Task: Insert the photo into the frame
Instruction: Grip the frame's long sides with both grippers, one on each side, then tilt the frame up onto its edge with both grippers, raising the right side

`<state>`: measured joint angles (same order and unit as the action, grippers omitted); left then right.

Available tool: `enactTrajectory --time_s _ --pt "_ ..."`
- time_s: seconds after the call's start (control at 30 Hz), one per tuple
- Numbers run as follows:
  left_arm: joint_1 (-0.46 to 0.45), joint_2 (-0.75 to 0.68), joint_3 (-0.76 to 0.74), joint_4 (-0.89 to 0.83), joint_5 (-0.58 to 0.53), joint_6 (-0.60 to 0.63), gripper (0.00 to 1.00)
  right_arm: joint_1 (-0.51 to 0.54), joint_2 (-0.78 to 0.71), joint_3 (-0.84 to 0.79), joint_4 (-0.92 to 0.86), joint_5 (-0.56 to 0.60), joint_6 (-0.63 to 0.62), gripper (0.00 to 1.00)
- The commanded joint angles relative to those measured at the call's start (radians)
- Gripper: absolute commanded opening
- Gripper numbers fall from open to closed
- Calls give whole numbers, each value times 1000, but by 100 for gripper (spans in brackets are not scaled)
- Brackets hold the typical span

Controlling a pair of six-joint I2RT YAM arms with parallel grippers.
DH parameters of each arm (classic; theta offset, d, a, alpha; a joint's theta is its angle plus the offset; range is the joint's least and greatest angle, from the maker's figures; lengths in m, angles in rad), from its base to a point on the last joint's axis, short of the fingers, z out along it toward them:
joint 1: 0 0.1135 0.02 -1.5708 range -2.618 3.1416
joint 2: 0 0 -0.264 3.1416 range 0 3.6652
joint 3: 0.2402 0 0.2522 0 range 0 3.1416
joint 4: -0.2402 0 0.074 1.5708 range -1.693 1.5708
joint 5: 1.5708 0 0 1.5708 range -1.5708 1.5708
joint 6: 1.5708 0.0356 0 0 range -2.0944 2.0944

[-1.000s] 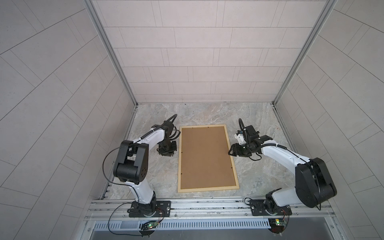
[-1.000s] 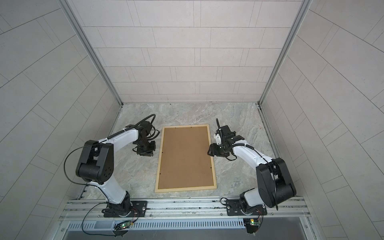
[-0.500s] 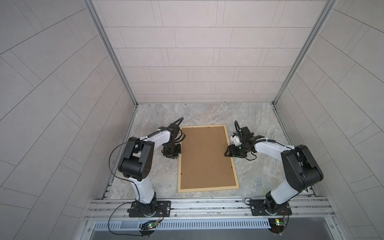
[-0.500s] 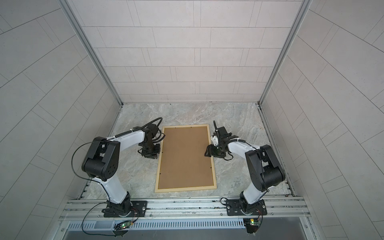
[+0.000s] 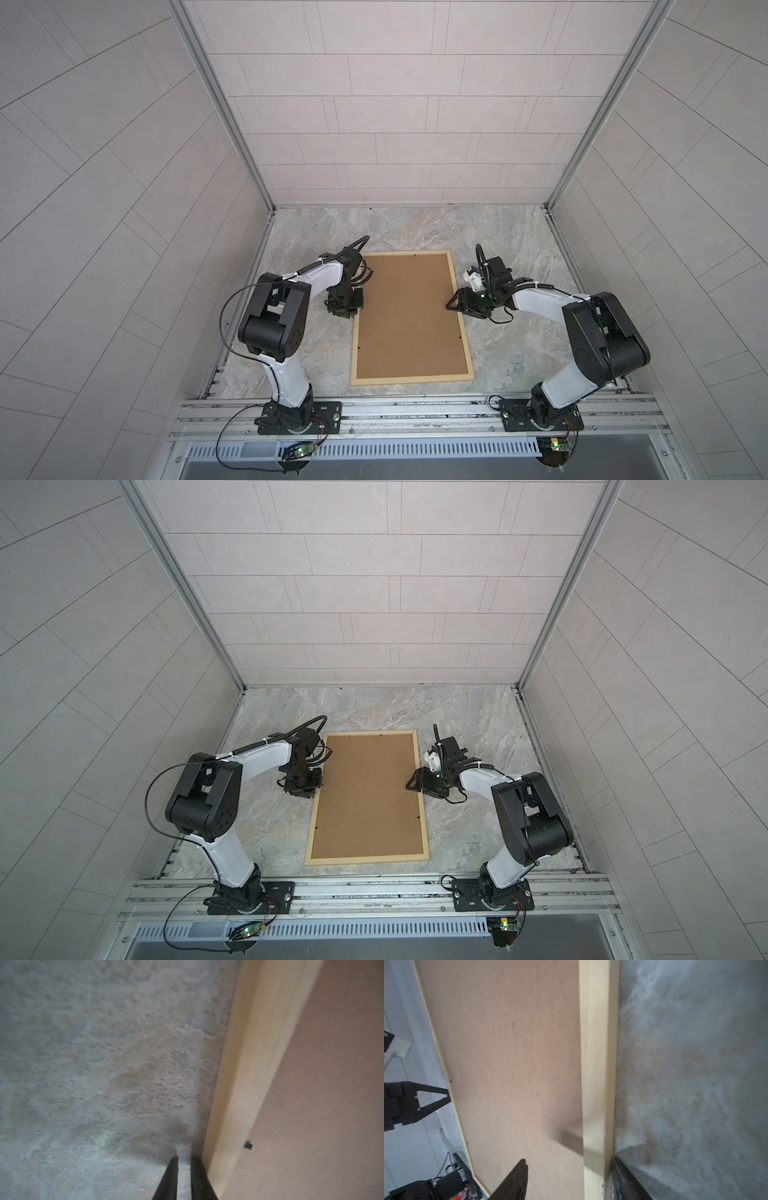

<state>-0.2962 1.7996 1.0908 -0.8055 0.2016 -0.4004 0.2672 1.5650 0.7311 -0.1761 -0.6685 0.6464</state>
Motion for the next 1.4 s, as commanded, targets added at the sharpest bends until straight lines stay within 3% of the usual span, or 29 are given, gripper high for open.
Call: enactTrajectory --time_s 0.0,0.13,0.33,0.57,0.87,1.1,1.3,1.37 --pt "-25 61 14 85 139 -23 21 49 -59 -32 288 -313 219 60" --pt "-25 87 52 82 134 -28 20 56 -95 -73 451 -366 359 58" --pt "-25 114 94 72 136 -25 20 59 -208 -99 503 -391 464 56" --pt "-25 139 132 46 157 6 20 62 -253 -223 889 -419 768 54" --pt "-25 144 158 35 168 12 20 82 -330 -191 883 -421 835 52" --pt "-25 128 159 47 242 8 20 122 -341 -144 904 -393 869 53" --pt "-24 107 146 48 275 13 20 148 -261 -118 1094 -345 971 52" --pt "-25 110 144 40 284 20 19 148 -262 -76 1117 -339 984 57"
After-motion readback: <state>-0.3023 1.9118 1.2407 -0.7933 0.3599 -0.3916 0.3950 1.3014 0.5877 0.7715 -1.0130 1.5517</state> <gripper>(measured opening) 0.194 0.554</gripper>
